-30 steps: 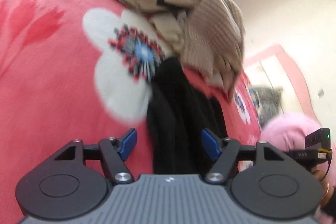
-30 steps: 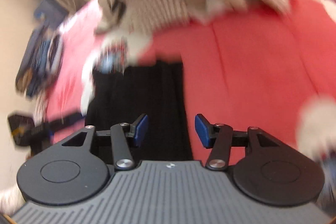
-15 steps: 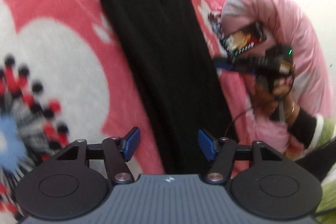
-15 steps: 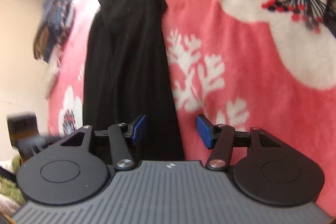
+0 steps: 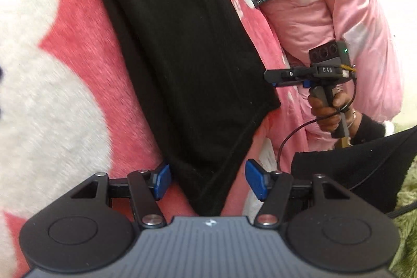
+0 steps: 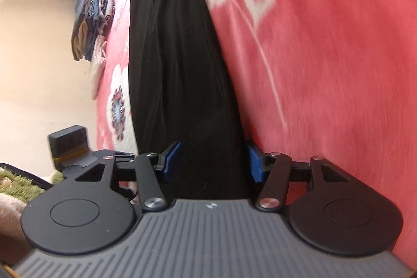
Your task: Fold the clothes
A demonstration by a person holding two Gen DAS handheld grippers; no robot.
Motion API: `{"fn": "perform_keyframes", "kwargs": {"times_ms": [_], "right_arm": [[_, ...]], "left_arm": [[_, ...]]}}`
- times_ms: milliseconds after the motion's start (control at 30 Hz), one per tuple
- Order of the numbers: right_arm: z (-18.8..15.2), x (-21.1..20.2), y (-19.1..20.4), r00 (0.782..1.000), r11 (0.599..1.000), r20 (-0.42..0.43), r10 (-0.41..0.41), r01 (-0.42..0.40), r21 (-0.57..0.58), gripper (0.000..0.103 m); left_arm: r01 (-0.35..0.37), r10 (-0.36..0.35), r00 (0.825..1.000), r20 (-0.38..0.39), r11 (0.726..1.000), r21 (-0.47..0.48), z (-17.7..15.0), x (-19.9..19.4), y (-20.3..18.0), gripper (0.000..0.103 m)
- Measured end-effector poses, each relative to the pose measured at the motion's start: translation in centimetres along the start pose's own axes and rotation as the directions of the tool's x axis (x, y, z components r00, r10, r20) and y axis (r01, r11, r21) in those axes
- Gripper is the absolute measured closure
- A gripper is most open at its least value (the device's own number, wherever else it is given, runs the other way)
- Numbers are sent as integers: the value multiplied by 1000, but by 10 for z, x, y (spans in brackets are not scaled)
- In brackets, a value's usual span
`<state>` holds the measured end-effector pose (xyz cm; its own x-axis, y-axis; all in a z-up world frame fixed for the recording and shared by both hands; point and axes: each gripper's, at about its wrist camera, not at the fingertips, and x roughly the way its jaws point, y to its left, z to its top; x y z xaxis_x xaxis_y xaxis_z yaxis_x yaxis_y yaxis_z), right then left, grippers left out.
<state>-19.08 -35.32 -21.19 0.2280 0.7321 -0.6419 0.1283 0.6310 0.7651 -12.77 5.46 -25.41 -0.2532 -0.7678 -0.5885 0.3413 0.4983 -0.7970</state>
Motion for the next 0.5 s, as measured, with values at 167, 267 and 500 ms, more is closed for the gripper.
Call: {"fn": "perform_keyframes", "kwargs": {"times_ms": [167,267,500], "right_arm": [[-12,1,-5,998,998,-29,55,-54,41,50],[-12,8,-1,995,998,-82,56,-55,18,53],[-23,8,0,998,1000,-70,-9,9,3,95]], "left_arm": [[55,-57,998,-30,997,-60,-7,10,7,50],[49,-56,997,-55,993,-106,-10,19,9,70],[33,-31,999,17,988,-153,11,14,2,99]]}}
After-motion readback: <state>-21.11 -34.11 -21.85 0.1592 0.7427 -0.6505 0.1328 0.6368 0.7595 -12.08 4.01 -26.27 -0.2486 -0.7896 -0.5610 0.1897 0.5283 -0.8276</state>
